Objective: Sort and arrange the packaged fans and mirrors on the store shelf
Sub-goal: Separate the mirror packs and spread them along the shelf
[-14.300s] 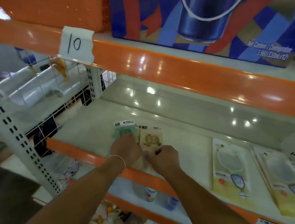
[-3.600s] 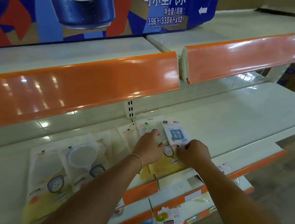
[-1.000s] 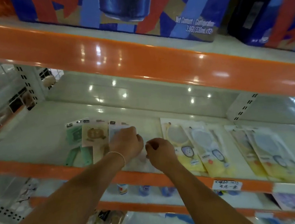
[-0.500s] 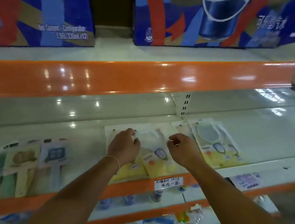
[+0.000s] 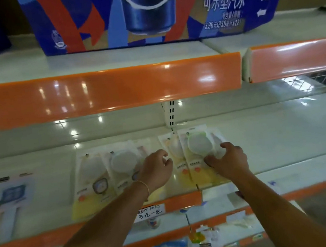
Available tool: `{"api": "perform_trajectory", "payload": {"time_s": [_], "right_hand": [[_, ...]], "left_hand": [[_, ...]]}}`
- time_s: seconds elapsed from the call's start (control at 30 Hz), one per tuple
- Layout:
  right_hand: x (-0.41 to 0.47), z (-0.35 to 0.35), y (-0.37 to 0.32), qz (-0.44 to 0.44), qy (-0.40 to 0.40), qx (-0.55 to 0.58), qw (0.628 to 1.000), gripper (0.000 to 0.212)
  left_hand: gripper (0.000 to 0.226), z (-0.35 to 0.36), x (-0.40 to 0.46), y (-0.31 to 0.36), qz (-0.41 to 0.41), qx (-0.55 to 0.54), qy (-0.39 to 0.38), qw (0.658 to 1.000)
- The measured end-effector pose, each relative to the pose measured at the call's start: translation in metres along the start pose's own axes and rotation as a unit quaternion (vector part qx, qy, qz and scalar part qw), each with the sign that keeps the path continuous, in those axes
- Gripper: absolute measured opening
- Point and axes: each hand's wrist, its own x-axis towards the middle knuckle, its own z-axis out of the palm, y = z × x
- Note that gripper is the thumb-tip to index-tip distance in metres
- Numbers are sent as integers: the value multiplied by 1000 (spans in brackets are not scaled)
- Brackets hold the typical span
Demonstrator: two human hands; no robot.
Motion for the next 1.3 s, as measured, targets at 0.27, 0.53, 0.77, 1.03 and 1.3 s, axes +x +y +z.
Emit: {"api": "perform_trajectory", "payload": {"time_s": [0.27, 0.53, 0.77, 1.03, 1.3], "right_hand": [[11, -1, 16, 2, -61, 89, 994, 67], [10, 8, 34, -48, -51, 132, 989, 30], [-2, 22, 40, -126, 7, 87, 988, 31], [-4, 21, 14, -84, 9, 104, 991, 28], [-16, 35, -19, -98, -6, 114, 989, 31]], "left_hand": [[14, 44, 16, 33, -135, -199, -57, 969], [12, 59, 22, 44, -202, -280, -51, 937], [11, 62, 13, 37, -165, -268, -15, 949], [19, 44, 6, 24, -139, -279, 26, 950], [18, -7, -10, -22, -146, -258, 122, 947]]}}
